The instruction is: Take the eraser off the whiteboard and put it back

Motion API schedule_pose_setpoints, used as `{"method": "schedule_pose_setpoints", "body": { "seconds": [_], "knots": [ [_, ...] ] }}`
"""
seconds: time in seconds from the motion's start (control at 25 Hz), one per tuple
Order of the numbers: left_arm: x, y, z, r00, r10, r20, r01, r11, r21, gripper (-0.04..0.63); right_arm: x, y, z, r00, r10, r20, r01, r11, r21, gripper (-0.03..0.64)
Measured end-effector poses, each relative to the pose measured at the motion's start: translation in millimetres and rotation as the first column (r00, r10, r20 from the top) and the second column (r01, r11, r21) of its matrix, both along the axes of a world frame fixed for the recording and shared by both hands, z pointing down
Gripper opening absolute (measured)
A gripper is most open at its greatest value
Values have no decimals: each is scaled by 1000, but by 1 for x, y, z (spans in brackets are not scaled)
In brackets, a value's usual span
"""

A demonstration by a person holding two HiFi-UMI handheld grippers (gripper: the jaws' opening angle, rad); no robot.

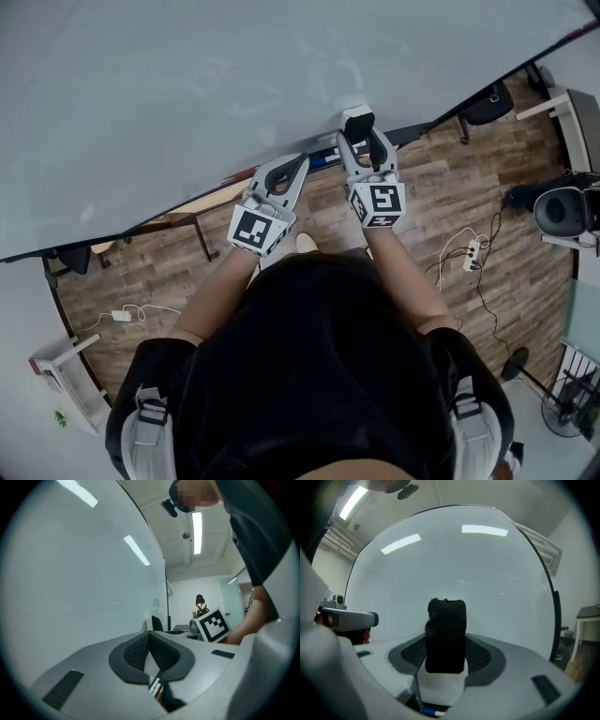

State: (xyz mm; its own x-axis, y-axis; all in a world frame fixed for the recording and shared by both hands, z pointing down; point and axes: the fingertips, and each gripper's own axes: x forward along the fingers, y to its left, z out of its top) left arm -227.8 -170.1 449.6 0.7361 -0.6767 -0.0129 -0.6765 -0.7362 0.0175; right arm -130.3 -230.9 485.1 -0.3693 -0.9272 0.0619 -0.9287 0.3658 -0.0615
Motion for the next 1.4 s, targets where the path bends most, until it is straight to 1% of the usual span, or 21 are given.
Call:
{"method": "schedule_pose_setpoints", "body": {
  "seconds": [0.2, 0.44, 0.6, 0.76, 0.96, 1.08, 1.28, 1.4],
  "knots": [
    [-7, -4, 2, 1000, -2, 14, 2, 1000, -6, -6, -4, -9, 4, 1000, 18, 0, -18, 1000, -10, 224],
    [-10, -6, 4, 1000, -9, 7, 9, 1000, -17, -6, -6, -12, 5, 1000, 10, 5, -10, 1000, -22, 225],
    [-13, -10, 4, 1000, -17, 3, 18, 1000, -19, -6, -10, -12, 8, 999, -30, 11, 30, 999, -41, 238],
    [-9, -5, 4, 999, -36, 8, 36, 999, -26, -6, -6, 0, 11, 998, -68, 17, 69, 995, -69, 259],
    [2, -2, 7, 998, -63, 1, 63, 997, -46, -6, 4, 15, 16, 992, -125, -3, 124, 987, -101, 265],
    [8, 3, 4, 996, -94, -1, 94, 995, -44, -6, 14, 26, 10, 988, -155, -15, 153, 984, -95, 265],
    [15, 12, -11, 987, -161, -1, 161, 986, -29, -6, 27, 42, -16, 973, -231, -3, 230, 970, -75, 265],
    [20, 21, -27, 982, -188, 5, 188, 982, -5, -6, 33, 54, -42, 960, -278, -1, 278, 960, -37, 264]
  ]
}}
